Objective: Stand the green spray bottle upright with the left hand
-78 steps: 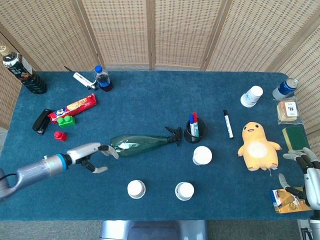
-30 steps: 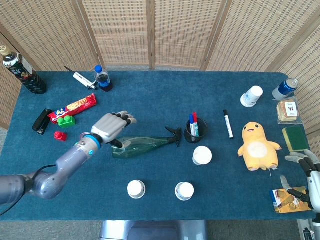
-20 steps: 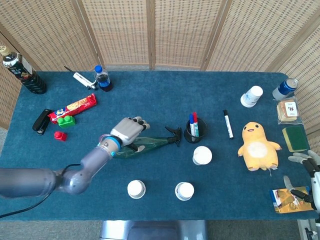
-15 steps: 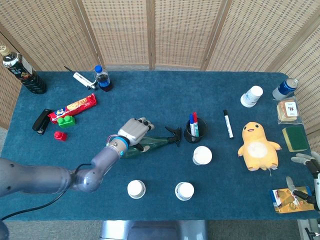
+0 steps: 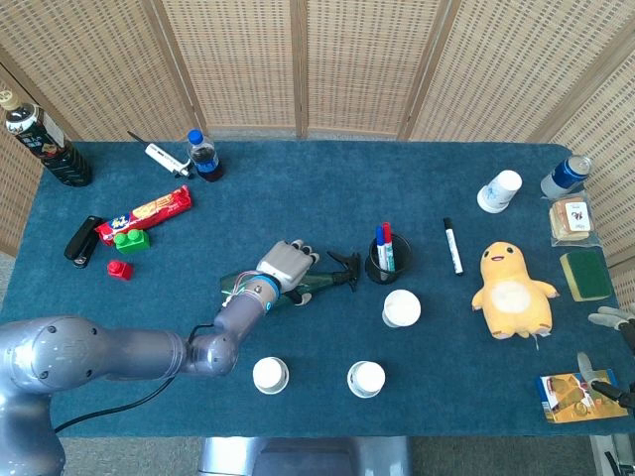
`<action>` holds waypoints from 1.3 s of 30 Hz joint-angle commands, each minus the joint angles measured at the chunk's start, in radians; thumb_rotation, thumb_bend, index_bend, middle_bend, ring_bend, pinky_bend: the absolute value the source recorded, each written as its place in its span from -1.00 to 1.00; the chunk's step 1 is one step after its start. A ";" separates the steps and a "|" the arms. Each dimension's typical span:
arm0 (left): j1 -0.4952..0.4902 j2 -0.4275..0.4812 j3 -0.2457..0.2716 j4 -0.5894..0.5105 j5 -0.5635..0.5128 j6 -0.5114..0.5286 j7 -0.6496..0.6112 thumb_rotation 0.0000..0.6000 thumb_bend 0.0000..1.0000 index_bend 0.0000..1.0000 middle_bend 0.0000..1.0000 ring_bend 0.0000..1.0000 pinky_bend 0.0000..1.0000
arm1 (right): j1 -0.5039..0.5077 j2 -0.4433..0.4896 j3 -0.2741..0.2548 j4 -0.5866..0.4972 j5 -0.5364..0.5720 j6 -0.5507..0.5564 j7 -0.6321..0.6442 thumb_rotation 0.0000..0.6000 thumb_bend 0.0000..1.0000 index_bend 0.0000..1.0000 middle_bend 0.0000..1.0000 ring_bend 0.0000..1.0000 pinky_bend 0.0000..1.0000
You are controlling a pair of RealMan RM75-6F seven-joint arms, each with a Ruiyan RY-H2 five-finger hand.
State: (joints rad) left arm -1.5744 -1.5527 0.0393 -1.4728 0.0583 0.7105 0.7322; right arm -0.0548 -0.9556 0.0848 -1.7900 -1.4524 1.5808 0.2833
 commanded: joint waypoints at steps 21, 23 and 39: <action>-0.033 -0.076 0.053 0.054 -0.087 0.036 0.137 0.75 -0.05 0.05 0.03 -0.06 0.14 | -0.039 0.011 0.012 0.002 -0.021 0.075 0.046 1.00 -0.22 -0.38 -0.46 -0.79 -0.58; -0.030 -0.069 0.053 0.051 -0.094 0.032 0.139 0.81 -0.02 0.09 0.09 0.02 0.25 | -0.040 0.012 0.014 -0.001 -0.025 0.081 0.050 1.00 -0.22 -0.38 -0.46 -0.79 -0.58; 0.280 0.190 -0.114 -0.134 0.405 0.109 -0.299 0.88 0.00 0.05 0.02 0.04 0.29 | -0.023 0.003 0.022 -0.022 -0.041 0.070 0.023 1.00 -0.22 -0.38 -0.46 -0.79 -0.57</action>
State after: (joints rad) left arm -1.4269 -1.4644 -0.0080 -1.5238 0.2732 0.7763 0.6059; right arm -0.0790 -0.9518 0.1067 -1.8116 -1.4932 1.6519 0.3077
